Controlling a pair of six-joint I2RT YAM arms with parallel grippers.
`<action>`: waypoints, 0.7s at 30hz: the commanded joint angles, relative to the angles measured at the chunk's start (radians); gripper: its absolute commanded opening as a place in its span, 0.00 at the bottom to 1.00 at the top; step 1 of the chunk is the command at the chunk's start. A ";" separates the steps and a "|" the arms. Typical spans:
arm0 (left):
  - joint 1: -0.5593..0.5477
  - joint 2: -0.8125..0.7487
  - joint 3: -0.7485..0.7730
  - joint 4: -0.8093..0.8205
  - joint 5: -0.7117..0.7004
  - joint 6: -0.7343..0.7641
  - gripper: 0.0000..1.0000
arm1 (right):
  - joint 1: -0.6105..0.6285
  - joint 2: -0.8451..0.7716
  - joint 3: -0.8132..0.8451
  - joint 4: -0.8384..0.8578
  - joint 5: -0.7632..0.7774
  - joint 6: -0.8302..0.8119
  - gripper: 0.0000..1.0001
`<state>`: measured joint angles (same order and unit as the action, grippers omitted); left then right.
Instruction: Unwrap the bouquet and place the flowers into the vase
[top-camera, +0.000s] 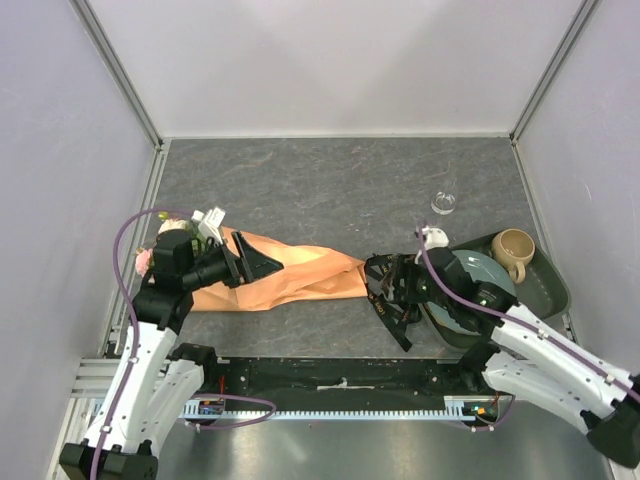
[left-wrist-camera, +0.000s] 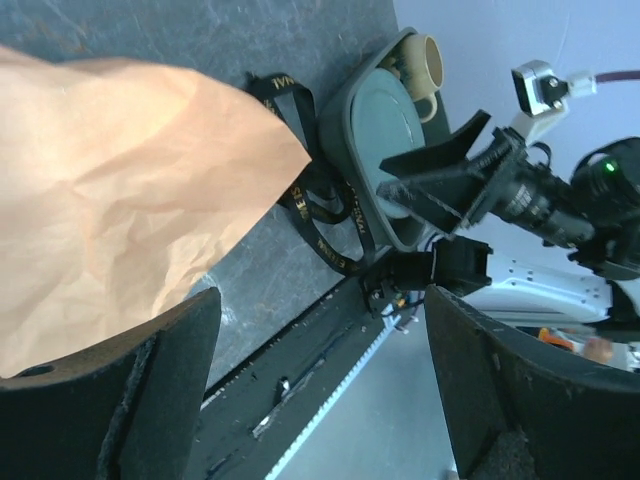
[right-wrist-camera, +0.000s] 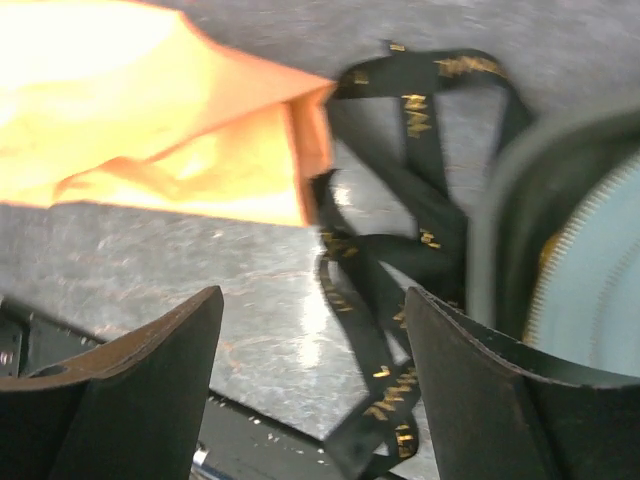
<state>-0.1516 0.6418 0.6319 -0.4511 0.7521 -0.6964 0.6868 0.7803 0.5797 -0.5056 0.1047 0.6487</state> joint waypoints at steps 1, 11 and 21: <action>0.007 0.030 0.126 -0.057 -0.065 0.155 0.88 | 0.204 0.117 0.123 0.085 0.214 -0.017 0.82; 0.006 0.076 0.166 -0.072 -0.132 0.261 0.87 | 0.677 0.575 0.163 0.432 0.475 0.049 0.86; 0.006 0.044 0.157 -0.087 -0.131 0.224 0.86 | 0.711 0.988 0.385 0.662 0.463 -0.040 0.87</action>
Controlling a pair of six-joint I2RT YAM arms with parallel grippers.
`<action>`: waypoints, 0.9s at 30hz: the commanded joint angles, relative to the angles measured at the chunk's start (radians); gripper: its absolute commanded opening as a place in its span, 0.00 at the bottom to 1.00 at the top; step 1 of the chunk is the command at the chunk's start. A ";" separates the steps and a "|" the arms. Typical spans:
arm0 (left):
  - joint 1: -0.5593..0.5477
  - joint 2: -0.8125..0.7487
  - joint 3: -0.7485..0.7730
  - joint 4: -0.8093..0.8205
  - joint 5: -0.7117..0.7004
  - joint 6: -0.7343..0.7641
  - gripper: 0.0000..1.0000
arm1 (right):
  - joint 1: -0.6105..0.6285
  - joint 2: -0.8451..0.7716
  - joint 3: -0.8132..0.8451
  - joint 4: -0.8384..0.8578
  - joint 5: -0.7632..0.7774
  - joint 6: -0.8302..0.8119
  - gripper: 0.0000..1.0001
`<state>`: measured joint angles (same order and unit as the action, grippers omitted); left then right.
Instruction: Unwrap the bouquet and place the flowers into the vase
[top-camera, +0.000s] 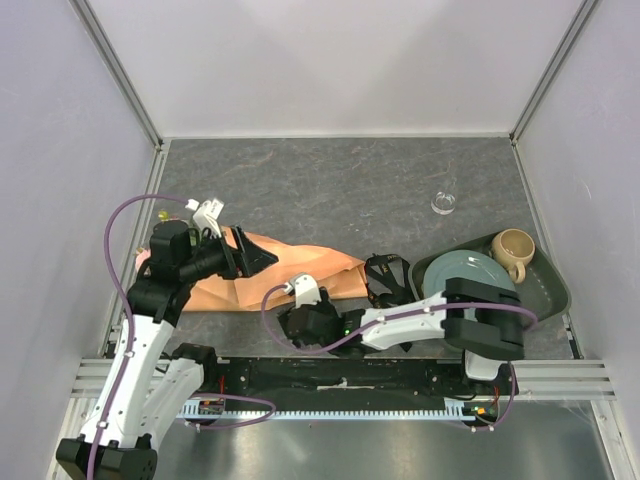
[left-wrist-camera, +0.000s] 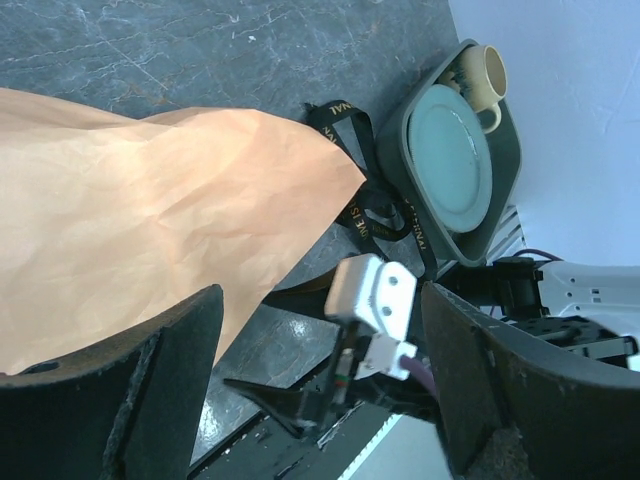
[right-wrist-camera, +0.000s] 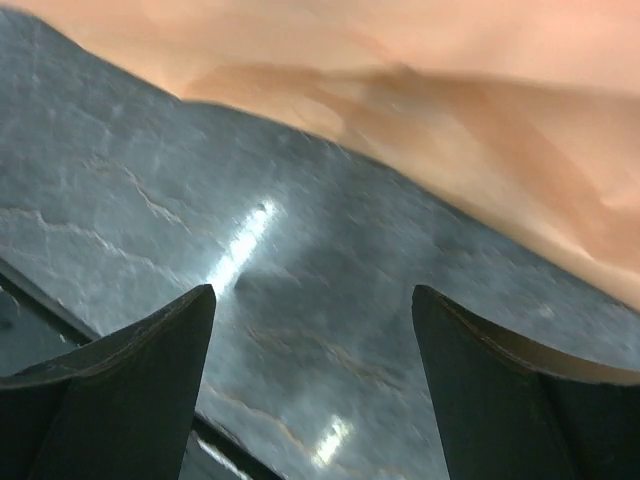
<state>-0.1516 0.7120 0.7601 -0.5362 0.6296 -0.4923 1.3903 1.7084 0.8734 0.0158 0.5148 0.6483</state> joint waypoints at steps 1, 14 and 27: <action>0.006 -0.042 0.022 -0.007 -0.021 0.011 0.86 | 0.006 0.072 0.101 0.147 0.085 -0.039 0.87; 0.006 -0.072 -0.036 0.076 -0.057 -0.118 0.85 | -0.151 0.227 0.142 0.392 0.079 -0.009 0.88; 0.006 -0.063 -0.090 0.090 -0.076 -0.244 0.85 | -0.320 0.304 0.354 0.461 -0.008 -0.111 0.88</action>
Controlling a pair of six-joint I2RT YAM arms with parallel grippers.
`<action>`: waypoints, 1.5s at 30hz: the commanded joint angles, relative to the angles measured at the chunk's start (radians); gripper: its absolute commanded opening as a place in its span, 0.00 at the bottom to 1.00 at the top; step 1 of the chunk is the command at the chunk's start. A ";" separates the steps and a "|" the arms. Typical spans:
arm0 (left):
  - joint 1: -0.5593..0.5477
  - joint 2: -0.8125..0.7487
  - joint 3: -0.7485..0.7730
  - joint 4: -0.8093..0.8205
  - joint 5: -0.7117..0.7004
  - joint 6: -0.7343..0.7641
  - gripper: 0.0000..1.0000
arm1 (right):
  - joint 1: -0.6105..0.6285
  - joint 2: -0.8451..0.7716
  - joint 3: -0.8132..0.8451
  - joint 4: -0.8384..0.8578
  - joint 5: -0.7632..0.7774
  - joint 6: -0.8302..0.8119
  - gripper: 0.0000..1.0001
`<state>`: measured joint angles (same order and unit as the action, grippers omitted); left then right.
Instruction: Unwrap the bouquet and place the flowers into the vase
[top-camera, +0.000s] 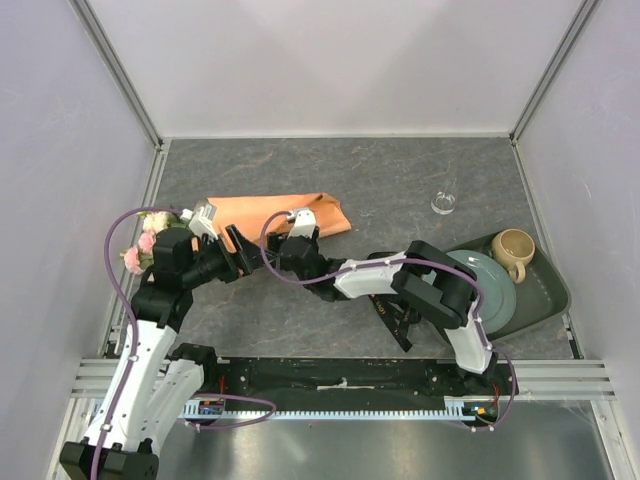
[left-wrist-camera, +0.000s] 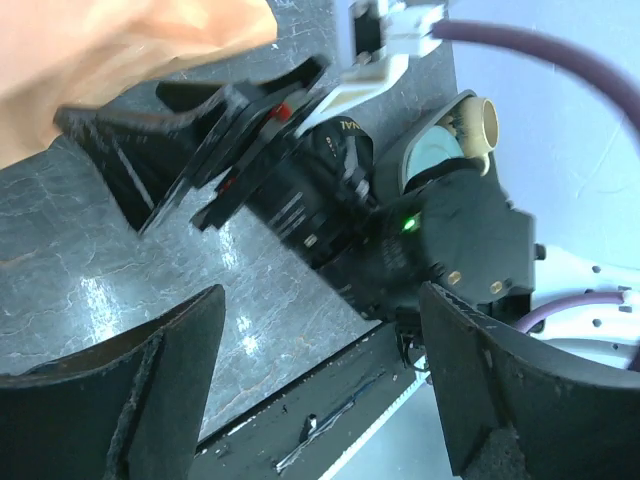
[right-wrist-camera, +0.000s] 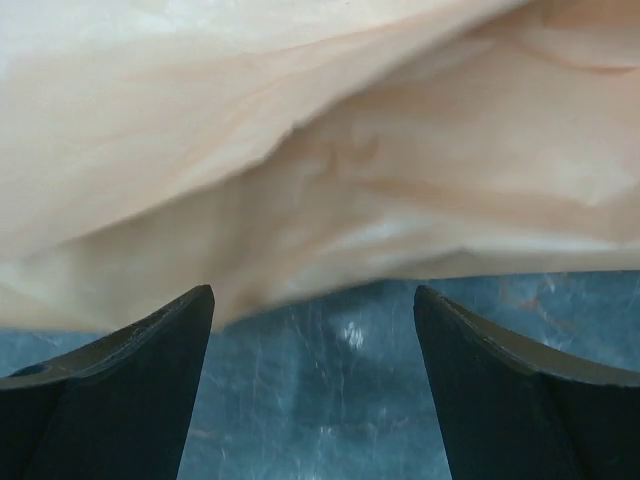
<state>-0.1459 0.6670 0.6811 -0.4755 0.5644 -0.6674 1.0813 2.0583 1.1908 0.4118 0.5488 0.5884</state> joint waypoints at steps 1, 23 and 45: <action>0.000 -0.015 -0.018 0.026 -0.018 -0.072 0.86 | -0.011 -0.088 -0.003 0.071 -0.081 -0.059 0.89; 0.118 0.692 0.262 0.348 0.034 -0.120 0.88 | -0.139 -0.898 -0.602 -0.163 -0.240 -0.110 0.95; 0.425 1.010 0.585 0.059 0.050 0.221 0.87 | -0.153 -1.256 -0.642 -0.387 -0.323 -0.177 0.98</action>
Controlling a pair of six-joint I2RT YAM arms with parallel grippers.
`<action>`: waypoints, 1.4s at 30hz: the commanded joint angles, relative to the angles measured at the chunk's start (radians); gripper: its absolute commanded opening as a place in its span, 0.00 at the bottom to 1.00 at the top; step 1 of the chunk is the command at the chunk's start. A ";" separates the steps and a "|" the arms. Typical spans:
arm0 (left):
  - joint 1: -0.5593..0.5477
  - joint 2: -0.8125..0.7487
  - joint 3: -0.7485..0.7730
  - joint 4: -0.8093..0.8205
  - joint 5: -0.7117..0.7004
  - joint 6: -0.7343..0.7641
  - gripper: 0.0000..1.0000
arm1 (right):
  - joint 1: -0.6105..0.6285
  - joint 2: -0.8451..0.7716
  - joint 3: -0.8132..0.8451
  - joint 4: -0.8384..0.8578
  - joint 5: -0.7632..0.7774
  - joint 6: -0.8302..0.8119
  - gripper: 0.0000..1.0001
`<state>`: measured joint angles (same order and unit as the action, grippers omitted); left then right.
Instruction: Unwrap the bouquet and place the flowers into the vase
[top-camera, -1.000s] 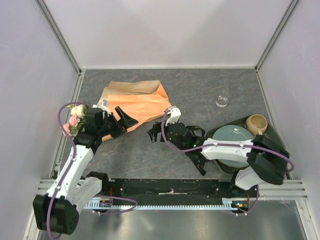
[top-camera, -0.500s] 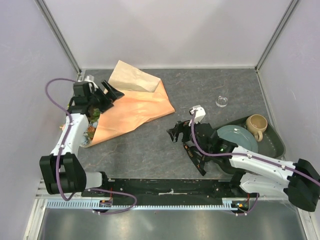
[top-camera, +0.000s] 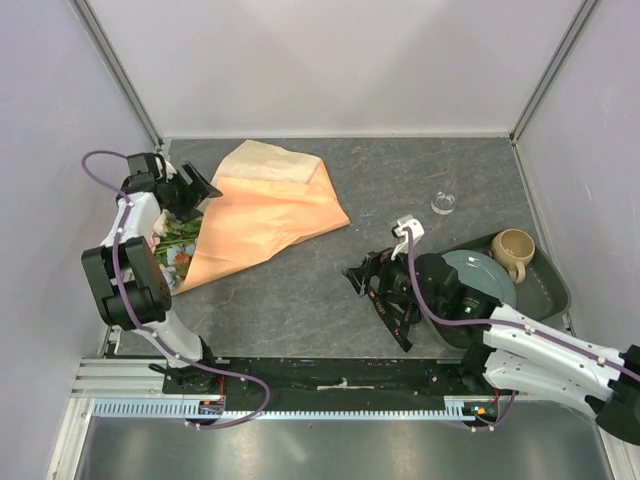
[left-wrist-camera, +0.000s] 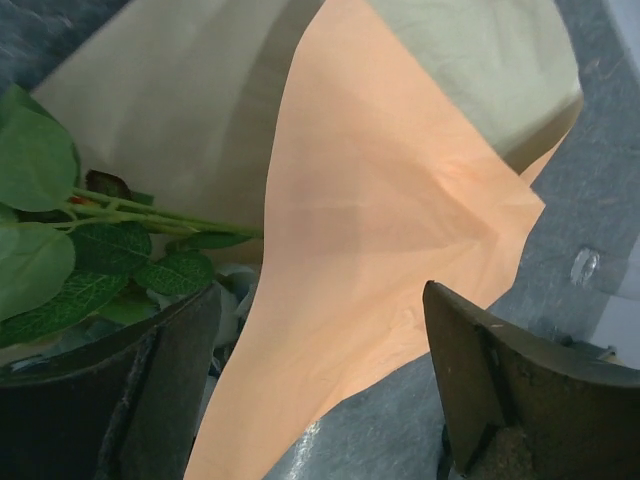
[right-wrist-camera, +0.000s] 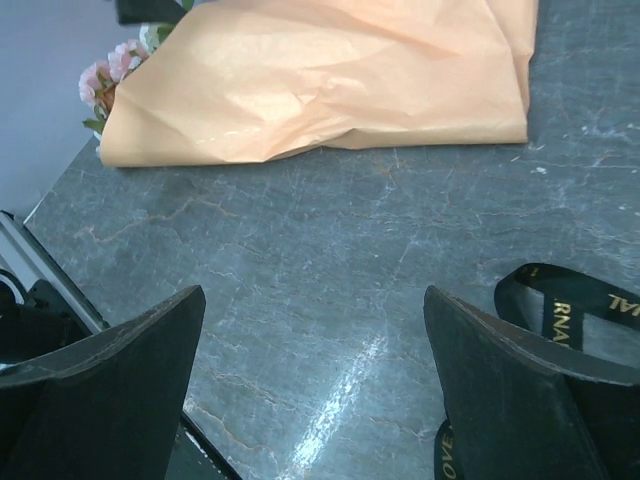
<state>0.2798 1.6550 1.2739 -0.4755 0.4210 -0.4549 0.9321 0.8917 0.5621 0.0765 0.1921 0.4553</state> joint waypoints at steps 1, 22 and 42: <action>0.001 0.017 -0.028 0.081 0.212 -0.002 0.87 | -0.004 -0.105 -0.013 -0.073 0.046 -0.047 0.98; -0.002 -0.409 -0.553 0.387 0.610 -0.154 0.93 | -0.007 -0.128 0.033 -0.167 0.093 -0.112 0.98; -0.001 -1.095 -0.860 0.281 0.622 -0.349 0.97 | -0.042 0.013 0.219 -0.221 0.148 -0.148 0.98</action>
<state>0.2790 0.6468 0.4683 -0.1848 0.9936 -0.6956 0.8982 0.8814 0.7040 -0.1509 0.3161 0.3279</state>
